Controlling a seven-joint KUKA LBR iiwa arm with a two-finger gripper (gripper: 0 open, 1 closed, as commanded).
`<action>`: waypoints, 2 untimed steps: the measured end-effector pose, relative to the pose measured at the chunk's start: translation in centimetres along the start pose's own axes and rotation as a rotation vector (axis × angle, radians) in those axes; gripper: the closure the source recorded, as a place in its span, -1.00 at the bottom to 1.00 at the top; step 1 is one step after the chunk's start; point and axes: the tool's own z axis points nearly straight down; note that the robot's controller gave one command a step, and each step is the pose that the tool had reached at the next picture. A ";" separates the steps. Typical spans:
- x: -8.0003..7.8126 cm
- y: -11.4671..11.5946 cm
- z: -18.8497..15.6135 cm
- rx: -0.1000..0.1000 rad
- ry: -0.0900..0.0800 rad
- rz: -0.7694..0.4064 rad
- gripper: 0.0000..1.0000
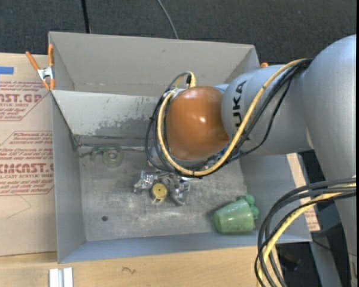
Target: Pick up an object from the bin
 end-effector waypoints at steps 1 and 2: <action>3.2 -3.4 -0.3 -0.002 0.001 -0.267 -1.00; 3.2 -3.6 -0.5 0.000 0.003 -0.266 1.00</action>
Offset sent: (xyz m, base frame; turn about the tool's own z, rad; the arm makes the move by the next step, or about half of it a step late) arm 0.0232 -0.0414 0.0030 -0.2696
